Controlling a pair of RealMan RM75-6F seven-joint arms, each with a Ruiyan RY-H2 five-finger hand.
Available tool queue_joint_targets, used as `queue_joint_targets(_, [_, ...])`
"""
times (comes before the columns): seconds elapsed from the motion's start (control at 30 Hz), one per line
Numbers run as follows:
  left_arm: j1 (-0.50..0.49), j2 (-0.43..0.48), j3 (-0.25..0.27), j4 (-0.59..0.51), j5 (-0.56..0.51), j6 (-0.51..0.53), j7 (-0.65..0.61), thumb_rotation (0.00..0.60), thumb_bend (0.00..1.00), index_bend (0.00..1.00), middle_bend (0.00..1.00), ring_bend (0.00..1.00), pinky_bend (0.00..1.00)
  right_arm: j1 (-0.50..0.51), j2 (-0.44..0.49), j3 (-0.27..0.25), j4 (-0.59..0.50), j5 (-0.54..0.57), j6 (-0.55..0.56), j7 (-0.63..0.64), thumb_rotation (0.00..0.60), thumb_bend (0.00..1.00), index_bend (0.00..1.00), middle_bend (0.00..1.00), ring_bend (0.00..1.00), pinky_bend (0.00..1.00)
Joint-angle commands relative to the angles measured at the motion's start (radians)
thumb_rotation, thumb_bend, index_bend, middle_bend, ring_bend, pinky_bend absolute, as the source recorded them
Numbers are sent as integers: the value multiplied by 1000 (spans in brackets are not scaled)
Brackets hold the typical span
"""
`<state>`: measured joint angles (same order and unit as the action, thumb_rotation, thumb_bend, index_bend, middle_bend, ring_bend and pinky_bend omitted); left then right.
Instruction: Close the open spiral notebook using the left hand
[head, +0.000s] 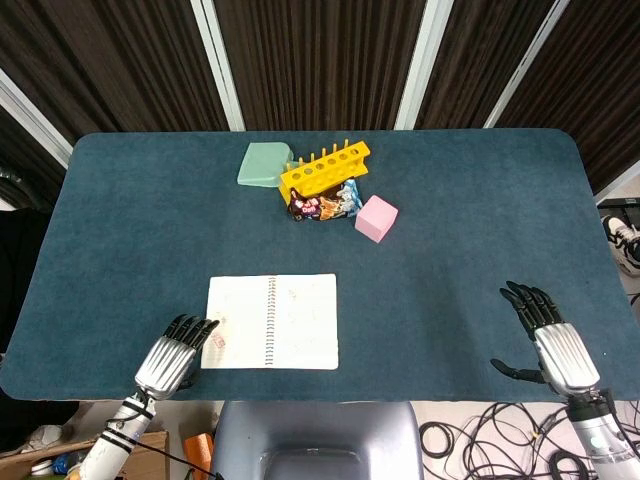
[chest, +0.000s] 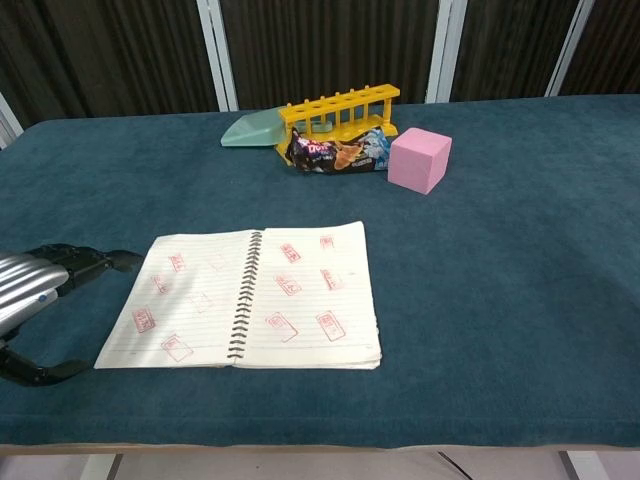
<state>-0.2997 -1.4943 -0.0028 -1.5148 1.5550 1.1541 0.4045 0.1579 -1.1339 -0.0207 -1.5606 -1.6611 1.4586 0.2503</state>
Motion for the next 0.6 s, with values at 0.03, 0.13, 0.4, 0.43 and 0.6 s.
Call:
queue_joint_targets(0.03, [-3,-1,5,-3,-11,-6,4,600,266,103,153,124,140,2,-1,0,0,-1,-1,1,600,0,40,29,0,59])
queue_joint_targets(0.13, [-8,-10,7,2,-26,-16,10,600,266,102,153,123,141,3,1,-1,0,-5,-3,-1,600,0,40,28,0,59])
queue_joint_targets(0.4, [-33,-35,3,3,-83,-62,28,600,269,92,145,110,140,-1,-1,-2,7,-3,4,11,600,0,40,29,0,59])
queue_joint_targets(0.43, [-36,-37,2,2,-89,-66,32,600,269,91,144,109,140,-1,-2,-3,9,-3,3,13,600,0,40,28,0,59])
queue_joint_targets(0.6, [-52,-48,-3,-5,-114,-79,54,600,269,86,141,106,138,-4,-5,-3,16,-1,5,19,600,0,39,29,0,59])
